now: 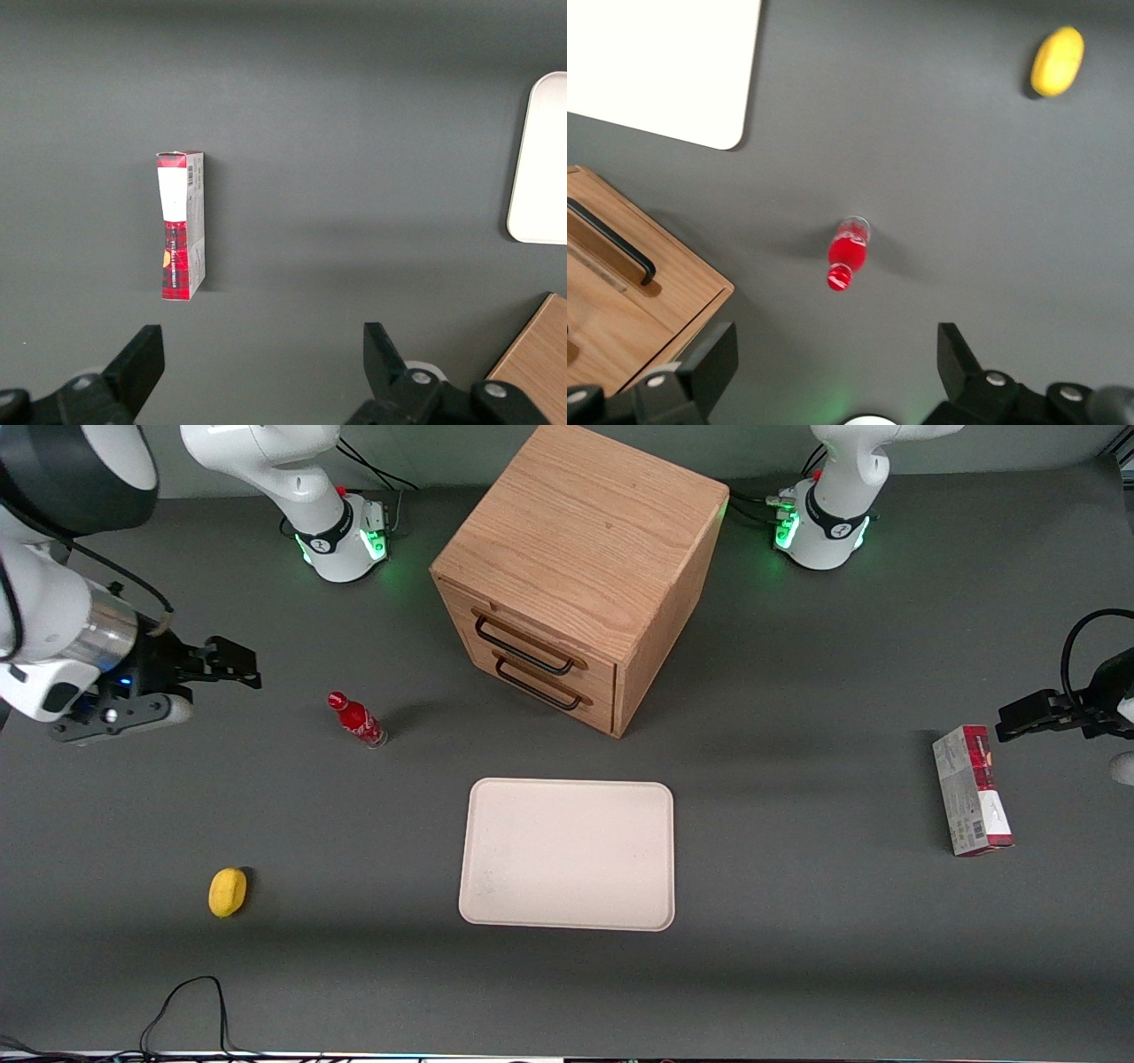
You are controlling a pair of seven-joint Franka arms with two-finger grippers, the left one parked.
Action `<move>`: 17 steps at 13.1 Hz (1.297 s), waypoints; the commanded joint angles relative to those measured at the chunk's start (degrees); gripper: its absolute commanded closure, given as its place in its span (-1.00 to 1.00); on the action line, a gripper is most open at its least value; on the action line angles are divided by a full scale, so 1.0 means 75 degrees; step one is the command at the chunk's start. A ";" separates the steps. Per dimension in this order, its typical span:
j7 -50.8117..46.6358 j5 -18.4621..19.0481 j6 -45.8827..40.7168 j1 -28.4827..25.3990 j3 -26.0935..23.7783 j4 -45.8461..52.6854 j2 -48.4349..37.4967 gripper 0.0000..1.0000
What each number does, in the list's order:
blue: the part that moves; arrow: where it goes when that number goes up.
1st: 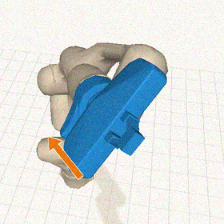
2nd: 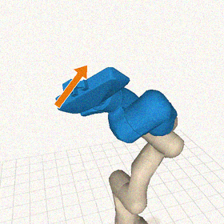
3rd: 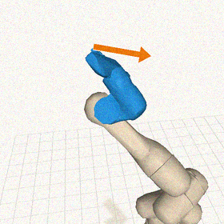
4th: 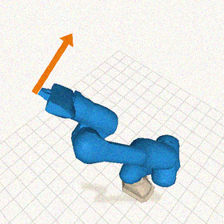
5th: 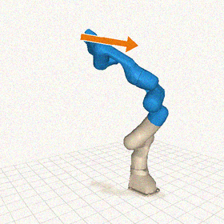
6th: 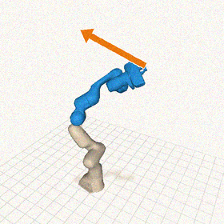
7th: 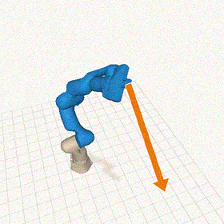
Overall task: Open upper drawer
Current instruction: 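Lift the right gripper from its rest pose toward the wooden cabinet, then move the right gripper to the upper drawer's black handle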
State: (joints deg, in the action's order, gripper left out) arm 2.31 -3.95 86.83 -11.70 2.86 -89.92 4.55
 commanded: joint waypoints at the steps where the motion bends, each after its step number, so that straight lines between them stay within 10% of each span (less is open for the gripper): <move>1: 0.0160 -0.0106 -0.0152 -0.0161 -0.0018 0.0411 0.0272 -1.00; 10: 0.0486 -0.0247 0.0294 -0.2482 -0.0053 0.1488 0.2168 -1.00; 17: 0.1977 -0.1828 0.0270 -0.2622 -0.0276 0.1677 0.2850 -0.96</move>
State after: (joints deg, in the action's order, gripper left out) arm 15.51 -14.28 89.86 -31.00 1.02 -79.58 23.99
